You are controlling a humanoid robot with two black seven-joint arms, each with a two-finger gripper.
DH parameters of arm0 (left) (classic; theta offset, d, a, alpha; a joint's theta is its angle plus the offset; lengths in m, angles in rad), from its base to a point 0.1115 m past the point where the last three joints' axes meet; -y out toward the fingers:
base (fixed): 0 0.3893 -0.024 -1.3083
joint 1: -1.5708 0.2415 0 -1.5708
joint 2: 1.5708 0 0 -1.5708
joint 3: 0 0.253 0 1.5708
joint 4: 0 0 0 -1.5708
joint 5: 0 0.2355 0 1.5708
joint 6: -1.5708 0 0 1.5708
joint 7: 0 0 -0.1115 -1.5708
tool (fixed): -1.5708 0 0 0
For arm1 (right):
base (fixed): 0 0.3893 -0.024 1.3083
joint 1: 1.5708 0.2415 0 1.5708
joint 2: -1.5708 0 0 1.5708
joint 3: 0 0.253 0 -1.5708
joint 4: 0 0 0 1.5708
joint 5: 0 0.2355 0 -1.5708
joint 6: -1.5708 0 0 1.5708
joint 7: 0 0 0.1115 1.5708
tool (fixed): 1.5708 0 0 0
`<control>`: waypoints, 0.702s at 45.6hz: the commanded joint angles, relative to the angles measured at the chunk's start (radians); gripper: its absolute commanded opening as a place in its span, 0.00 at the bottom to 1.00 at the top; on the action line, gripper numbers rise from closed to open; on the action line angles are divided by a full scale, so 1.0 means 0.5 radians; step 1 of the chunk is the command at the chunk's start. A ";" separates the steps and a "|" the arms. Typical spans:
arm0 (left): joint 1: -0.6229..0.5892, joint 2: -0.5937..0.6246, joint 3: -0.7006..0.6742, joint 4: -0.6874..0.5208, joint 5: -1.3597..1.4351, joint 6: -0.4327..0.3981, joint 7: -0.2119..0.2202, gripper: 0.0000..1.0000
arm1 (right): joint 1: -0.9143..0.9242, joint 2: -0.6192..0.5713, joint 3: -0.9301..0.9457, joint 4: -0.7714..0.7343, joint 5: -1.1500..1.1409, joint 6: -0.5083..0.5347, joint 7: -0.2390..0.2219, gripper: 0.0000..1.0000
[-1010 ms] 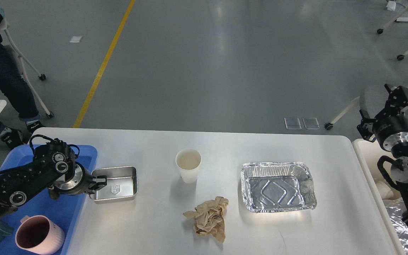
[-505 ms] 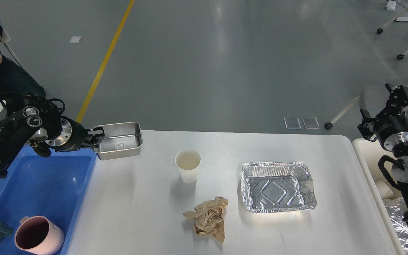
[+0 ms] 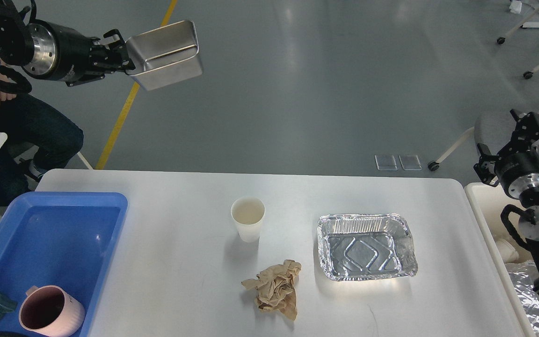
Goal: Tidy desktop
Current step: 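Lift the steel tray up with the left gripper, then lower the steel tray into the blue bin and release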
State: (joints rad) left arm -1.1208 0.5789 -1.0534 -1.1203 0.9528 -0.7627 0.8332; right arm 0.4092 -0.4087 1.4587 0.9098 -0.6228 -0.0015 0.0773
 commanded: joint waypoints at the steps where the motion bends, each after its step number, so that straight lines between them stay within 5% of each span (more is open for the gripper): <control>1: -0.047 -0.001 -0.068 -0.002 0.003 0.010 -0.013 0.00 | 0.007 0.001 0.000 0.003 0.000 0.000 -0.004 1.00; 18: -0.023 0.170 -0.081 -0.002 -0.040 -0.033 0.012 0.00 | -0.002 -0.002 0.000 0.003 0.000 0.000 -0.004 1.00; 32: 0.557 0.401 -0.065 -0.002 -0.022 -0.073 0.030 0.00 | -0.002 0.014 -0.003 0.000 0.000 0.000 -0.004 1.00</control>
State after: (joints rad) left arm -0.9541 0.7447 -1.0863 -1.1212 0.9376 -0.8065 0.8427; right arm 0.4081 -0.4022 1.4582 0.9113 -0.6227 -0.0015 0.0751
